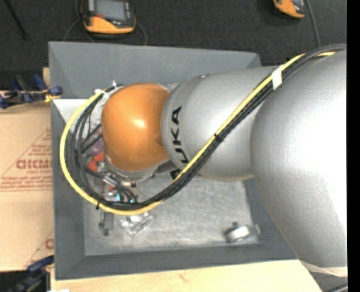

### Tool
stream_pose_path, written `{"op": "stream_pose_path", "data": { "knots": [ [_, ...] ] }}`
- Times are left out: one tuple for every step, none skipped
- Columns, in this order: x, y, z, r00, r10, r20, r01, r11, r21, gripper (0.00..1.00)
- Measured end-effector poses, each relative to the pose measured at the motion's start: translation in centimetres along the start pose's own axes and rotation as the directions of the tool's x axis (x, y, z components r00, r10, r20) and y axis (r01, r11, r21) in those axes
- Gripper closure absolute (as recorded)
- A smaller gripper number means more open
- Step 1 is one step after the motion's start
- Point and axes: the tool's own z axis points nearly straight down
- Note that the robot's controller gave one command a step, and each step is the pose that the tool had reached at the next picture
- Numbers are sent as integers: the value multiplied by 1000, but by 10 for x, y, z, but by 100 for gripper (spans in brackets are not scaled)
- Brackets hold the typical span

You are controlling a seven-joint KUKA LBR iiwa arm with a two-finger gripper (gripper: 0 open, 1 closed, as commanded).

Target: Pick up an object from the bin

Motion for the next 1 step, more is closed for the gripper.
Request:
{"op": "stream_pose_path", "data": {
  "knots": [
    [-50,-39,81,998,59,6,-59,998,0,0]
  ]
}}
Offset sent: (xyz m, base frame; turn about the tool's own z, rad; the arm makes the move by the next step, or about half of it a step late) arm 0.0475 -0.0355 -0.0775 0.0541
